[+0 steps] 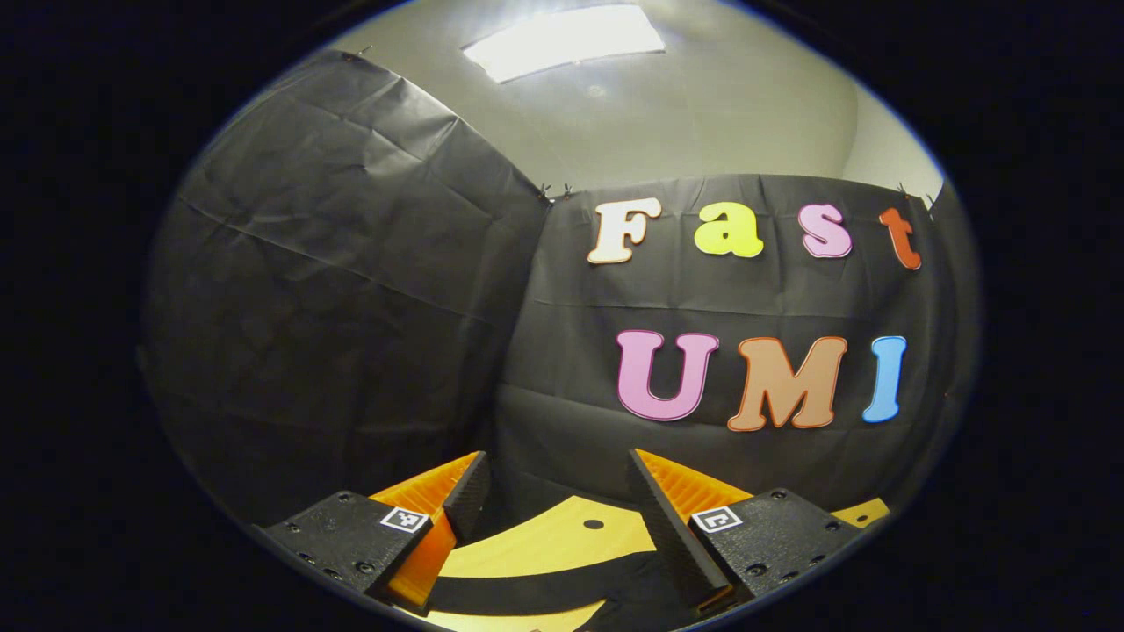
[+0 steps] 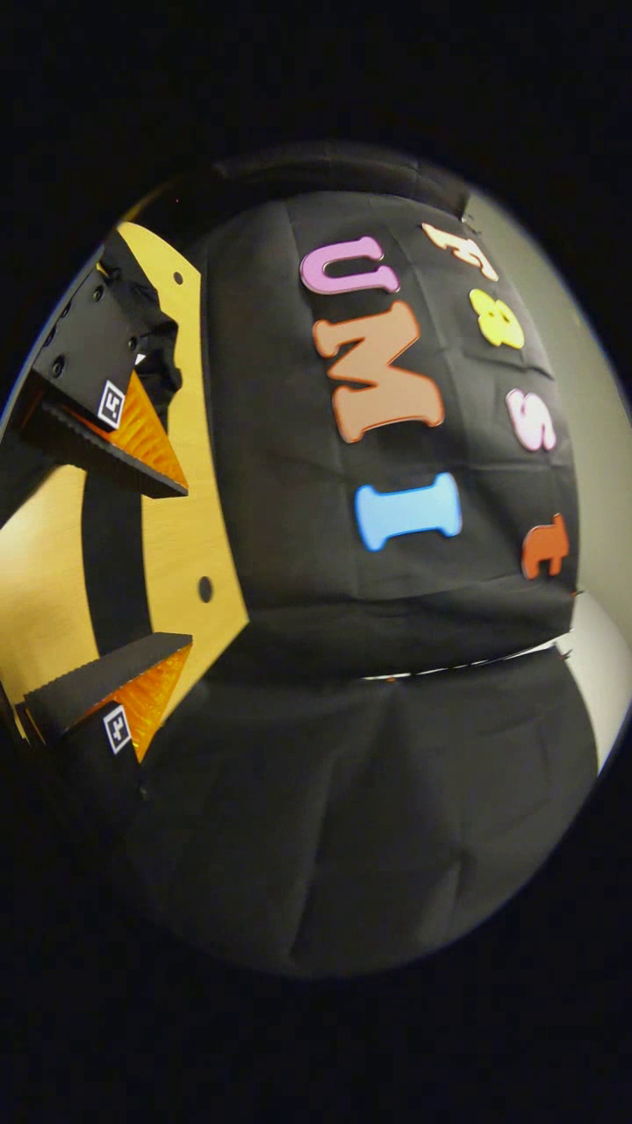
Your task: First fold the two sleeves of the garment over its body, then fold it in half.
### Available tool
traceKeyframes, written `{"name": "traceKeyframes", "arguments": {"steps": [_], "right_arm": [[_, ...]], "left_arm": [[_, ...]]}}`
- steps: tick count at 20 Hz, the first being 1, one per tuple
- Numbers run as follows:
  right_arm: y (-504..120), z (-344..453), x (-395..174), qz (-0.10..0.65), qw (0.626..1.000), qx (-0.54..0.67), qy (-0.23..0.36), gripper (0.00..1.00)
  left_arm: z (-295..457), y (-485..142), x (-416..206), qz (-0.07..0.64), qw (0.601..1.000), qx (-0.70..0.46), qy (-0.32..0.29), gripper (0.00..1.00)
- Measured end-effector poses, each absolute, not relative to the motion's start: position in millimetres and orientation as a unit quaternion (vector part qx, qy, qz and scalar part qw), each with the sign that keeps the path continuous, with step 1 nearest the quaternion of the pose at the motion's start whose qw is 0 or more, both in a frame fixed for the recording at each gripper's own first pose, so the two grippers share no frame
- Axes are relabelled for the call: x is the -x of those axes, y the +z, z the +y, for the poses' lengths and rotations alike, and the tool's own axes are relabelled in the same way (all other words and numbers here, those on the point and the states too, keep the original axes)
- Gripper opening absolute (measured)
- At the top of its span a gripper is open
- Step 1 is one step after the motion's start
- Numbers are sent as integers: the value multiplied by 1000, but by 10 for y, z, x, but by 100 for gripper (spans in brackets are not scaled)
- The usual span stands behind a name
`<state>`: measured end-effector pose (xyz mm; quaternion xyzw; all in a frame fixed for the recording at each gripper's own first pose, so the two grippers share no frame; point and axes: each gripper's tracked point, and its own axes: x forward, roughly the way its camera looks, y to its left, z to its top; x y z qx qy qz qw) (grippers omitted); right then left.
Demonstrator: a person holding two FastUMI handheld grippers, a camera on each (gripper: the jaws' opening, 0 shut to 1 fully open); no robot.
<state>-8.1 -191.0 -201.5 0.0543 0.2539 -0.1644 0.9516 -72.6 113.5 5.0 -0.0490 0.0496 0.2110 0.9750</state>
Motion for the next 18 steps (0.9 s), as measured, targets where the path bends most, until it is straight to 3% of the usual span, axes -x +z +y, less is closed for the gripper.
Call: {"name": "traceKeyframes", "arguments": {"steps": [1, 8, 10, 11, 12, 13, 15, 16, 18], "right_arm": [[-2234, -2037, 7, 272, 945, -67, -169, 98], [-3476, -2543, -249, 399, 890, -76, -210, 98], [-3647, -2635, -251, 418, 880, -69, -213, 94], [-3680, -2640, -249, 424, 877, -68, -215, 99], [-3722, -2636, -239, 429, 874, -66, -216, 94], [-3788, -2636, -257, 436, 872, -65, -214, 99], [-3989, -2640, -197, 466, 857, -60, -212, 94], [-3970, -2670, -213, 456, 863, -42, -213, 99], [-3997, -2698, -176, 461, 862, -15, -210, 96]], "left_arm": [[1124, 42, 740, 51, 973, 50, 218, 91], [987, 83, 722, 71, 970, 14, 231, 92], [933, 103, 725, 73, 970, 4, 230, 92], [904, 105, 721, 76, 971, 1, 229, 92], [873, 100, 705, 77, 971, -1, 227, 92], [845, 104, 715, 77, 971, -3, 225, 93], [817, 96, 698, 78, 972, -3, 224, 92], [802, 90, 687, 79, 972, -2, 223, 92], [778, 81, 684, 82, 972, -2, 221, 92]]}}
